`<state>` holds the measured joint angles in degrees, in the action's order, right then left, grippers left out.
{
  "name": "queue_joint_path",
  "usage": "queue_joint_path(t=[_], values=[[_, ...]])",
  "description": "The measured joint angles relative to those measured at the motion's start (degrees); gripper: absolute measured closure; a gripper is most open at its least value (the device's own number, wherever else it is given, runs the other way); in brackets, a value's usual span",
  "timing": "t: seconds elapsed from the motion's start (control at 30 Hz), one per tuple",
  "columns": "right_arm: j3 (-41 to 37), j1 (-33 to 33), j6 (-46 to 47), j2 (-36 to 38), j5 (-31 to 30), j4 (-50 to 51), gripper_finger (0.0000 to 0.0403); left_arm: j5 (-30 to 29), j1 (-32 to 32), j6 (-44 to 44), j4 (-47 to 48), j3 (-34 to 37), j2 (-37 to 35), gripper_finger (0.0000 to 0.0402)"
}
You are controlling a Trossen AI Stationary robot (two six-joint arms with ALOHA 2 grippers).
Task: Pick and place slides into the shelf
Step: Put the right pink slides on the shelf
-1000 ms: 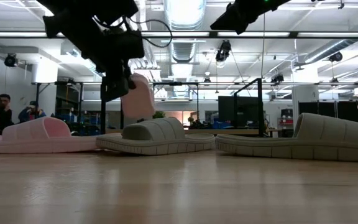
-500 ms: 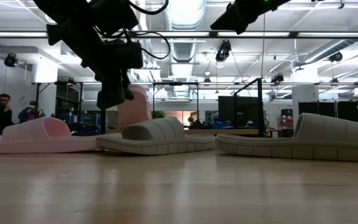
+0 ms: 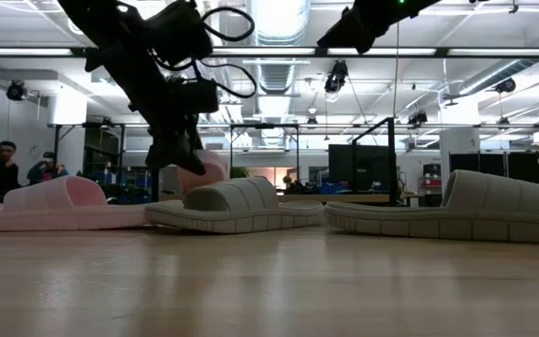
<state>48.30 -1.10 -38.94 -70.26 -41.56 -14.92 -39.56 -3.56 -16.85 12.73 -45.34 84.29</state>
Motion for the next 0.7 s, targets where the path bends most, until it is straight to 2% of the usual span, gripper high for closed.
queue_joint_path(t=[0.1,0.3,0.43,0.57,0.7], values=[[0.00,0.00,0.08,-0.02,0.01,0.91,0.0197,5.15,-0.83,0.19,0.33,0.00,0.00,0.0187],[0.00,0.00,0.35,-0.02,0.00,1.14,0.0197,6.89,-0.87,0.06,1.20,-0.04,0.00,0.0141],[0.00,0.00,0.35,-0.02,0.00,1.16,0.0197,10.20,-0.87,0.09,3.83,-0.04,-0.21,0.0132],[0.00,0.00,0.34,-0.02,0.00,1.18,0.0197,10.77,-0.83,0.07,4.51,-0.11,-0.96,0.0132],[0.00,0.01,0.35,-0.02,0.00,1.20,0.0197,15.96,-0.47,1.56,5.92,-1.72,-3.08,0.0132]])
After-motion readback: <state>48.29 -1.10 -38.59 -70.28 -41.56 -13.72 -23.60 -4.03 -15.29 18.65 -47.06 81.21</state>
